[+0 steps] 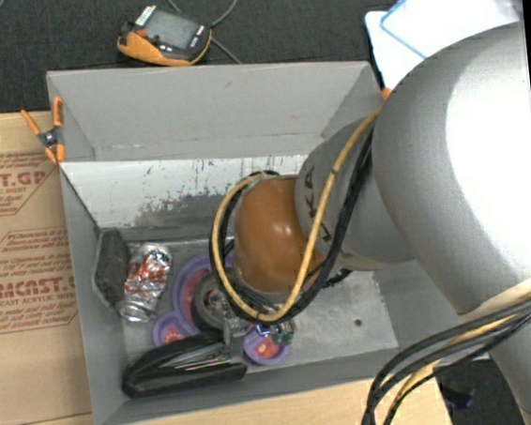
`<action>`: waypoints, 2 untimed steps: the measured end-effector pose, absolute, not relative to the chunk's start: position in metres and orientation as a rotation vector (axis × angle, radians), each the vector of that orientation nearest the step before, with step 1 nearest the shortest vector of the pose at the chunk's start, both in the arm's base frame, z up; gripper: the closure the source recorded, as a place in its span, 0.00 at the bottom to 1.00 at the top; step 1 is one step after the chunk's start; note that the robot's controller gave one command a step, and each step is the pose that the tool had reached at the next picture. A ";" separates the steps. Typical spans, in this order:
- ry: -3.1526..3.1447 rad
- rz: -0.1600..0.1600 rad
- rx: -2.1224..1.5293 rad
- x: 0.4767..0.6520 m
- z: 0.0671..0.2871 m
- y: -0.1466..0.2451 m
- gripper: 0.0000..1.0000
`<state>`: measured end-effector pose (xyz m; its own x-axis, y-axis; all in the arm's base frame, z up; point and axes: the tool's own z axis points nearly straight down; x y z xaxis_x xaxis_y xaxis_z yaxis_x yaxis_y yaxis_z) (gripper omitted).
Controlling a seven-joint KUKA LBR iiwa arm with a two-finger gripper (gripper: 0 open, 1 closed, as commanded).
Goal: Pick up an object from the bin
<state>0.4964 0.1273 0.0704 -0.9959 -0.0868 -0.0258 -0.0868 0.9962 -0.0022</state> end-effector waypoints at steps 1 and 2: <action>3.119 -0.005 -0.113 0.523 0.070 0.138 1.00; 3.118 -0.005 -0.113 0.523 0.070 0.139 1.00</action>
Offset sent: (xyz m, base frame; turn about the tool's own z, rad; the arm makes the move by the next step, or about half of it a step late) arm 0.0000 0.0000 0.0000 0.0000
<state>0.5231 0.1385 0.0704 -0.9972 -0.0722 -0.0210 -0.0722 0.9974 -0.0038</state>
